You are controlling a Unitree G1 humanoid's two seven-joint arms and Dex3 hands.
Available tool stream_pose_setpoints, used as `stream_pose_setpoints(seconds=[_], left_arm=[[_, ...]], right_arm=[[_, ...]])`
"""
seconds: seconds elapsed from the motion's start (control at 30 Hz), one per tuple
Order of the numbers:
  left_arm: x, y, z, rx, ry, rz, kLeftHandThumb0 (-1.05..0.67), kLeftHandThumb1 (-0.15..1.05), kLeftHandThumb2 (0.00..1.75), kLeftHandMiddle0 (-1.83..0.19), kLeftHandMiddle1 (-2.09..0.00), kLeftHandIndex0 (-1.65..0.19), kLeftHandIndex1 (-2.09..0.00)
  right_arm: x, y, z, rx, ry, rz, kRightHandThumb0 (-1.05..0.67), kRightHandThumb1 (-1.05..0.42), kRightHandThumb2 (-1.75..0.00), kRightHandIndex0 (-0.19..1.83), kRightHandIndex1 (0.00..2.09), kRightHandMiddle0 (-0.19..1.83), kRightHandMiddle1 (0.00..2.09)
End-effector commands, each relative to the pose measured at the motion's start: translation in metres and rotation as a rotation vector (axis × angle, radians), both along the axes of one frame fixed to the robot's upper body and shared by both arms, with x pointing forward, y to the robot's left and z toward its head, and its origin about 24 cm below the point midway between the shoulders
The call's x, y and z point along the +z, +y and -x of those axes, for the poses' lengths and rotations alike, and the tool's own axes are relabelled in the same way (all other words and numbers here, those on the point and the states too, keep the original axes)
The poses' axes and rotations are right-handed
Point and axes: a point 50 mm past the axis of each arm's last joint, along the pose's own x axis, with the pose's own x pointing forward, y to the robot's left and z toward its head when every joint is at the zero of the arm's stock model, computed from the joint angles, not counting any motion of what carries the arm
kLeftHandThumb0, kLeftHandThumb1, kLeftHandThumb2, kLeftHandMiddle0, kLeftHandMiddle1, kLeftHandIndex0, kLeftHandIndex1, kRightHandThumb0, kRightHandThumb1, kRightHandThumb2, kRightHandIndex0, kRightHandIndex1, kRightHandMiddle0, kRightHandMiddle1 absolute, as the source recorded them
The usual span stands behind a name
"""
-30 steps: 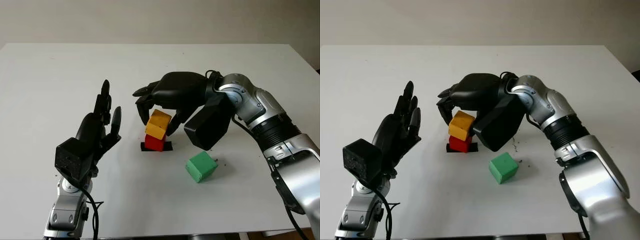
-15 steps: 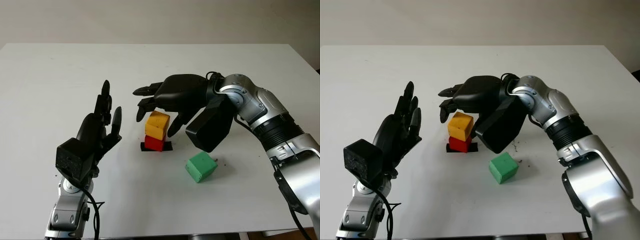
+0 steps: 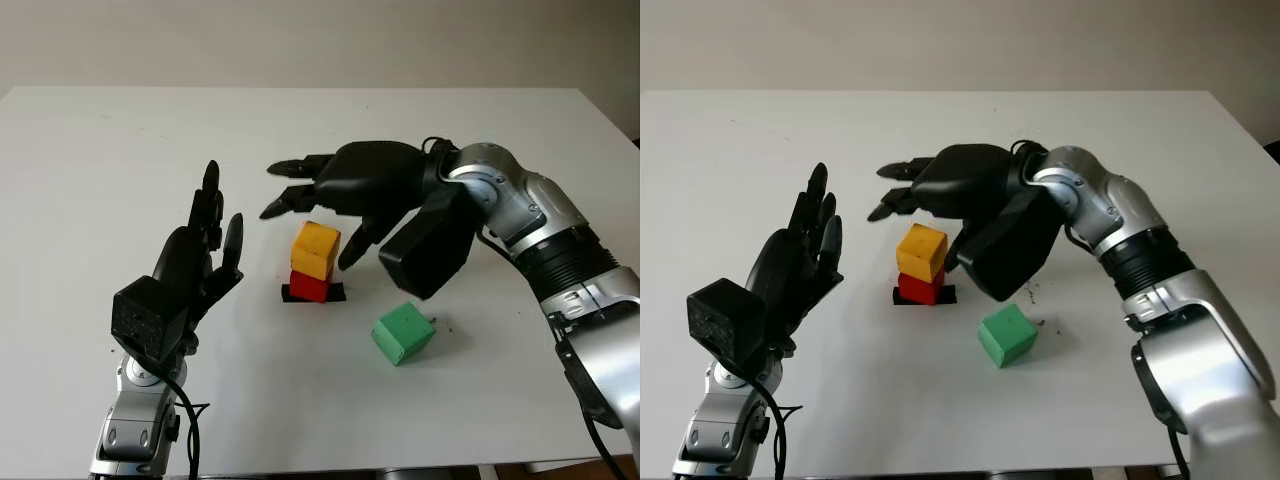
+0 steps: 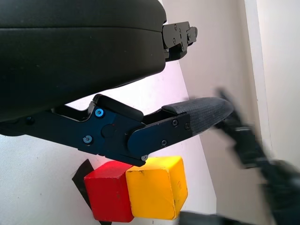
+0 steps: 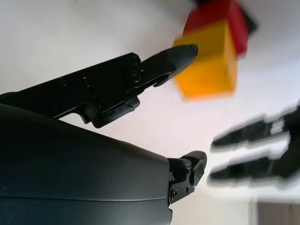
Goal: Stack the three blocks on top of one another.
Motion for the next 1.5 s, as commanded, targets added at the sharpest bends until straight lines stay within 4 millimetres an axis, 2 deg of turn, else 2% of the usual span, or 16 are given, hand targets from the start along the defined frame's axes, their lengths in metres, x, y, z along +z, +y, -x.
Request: stream_pose_setpoints(seconds=[0.0,0.17,0.33,0.4,0.47,0.57,0.9,1.07,1.23,1.47], left_arm=[[0.002,-0.002,0.001,-0.006,-0.015,0.000,-0.73,1.05,0.73,0.14,-0.05,0.17,-0.05],[0.003,0.002,0.001,-0.010,-0.014,-0.010,-0.74,1.05,0.74,0.15,-0.05,0.18,-0.05],[0.004,0.006,-0.001,-0.008,-0.017,-0.014,-0.74,1.05,0.74,0.15,-0.05,0.17,-0.05],[0.005,0.007,-0.001,-0.011,-0.017,-0.016,-0.74,1.05,0.74,0.15,-0.05,0.17,-0.05],[0.005,0.008,-0.001,-0.016,-0.017,-0.016,-0.74,1.05,0.74,0.15,-0.05,0.17,-0.05],[0.007,0.008,-0.001,-0.025,-0.018,-0.016,-0.74,1.05,0.74,0.16,-0.05,0.18,-0.05],[0.008,0.011,-0.002,-0.021,-0.017,-0.025,-0.75,1.05,0.75,0.16,-0.05,0.18,-0.05],[0.007,0.011,-0.002,-0.024,-0.018,-0.017,-0.75,1.05,0.74,0.16,-0.05,0.18,-0.05],[0.007,0.012,-0.001,-0.017,-0.016,-0.019,-0.74,1.05,0.73,0.15,-0.06,0.17,-0.06],[0.008,0.013,0.000,-0.018,-0.018,-0.024,-0.74,1.05,0.74,0.15,-0.05,0.17,-0.06]], right_arm=[[0.013,-0.016,0.004,-0.050,-0.033,-0.072,-0.59,-0.91,-0.05,-0.04,0.05,0.11,0.30],[0.027,-0.052,0.019,-0.172,-0.041,-0.271,-0.61,-0.94,-0.06,-0.03,0.05,0.15,0.31],[0.015,-0.088,0.048,-0.282,-0.050,-0.409,-0.60,-0.90,-0.05,0.02,0.08,0.23,0.38],[0.009,-0.095,0.057,-0.322,-0.037,-0.437,-0.59,-0.89,-0.05,0.04,0.08,0.22,0.44],[0.004,-0.100,0.064,-0.360,-0.005,-0.470,-0.58,-0.89,-0.05,0.04,0.06,0.14,0.59],[-0.010,-0.111,0.083,-0.401,0.062,-0.521,-0.56,-0.87,-0.05,0.04,0.06,0.13,0.67],[-0.049,-0.109,0.121,-0.456,0.216,-0.440,-0.58,-0.83,-0.05,0.02,0.05,0.18,0.68],[-0.062,-0.106,0.123,-0.469,0.276,-0.400,-0.60,-0.82,-0.05,0.00,0.04,0.17,0.69],[-0.068,-0.103,0.123,-0.464,0.278,-0.349,-0.63,-0.80,-0.04,0.02,0.05,0.18,0.71],[-0.074,-0.099,0.123,-0.450,0.270,-0.278,-0.60,-0.75,-0.04,0.05,0.06,0.21,0.70]])
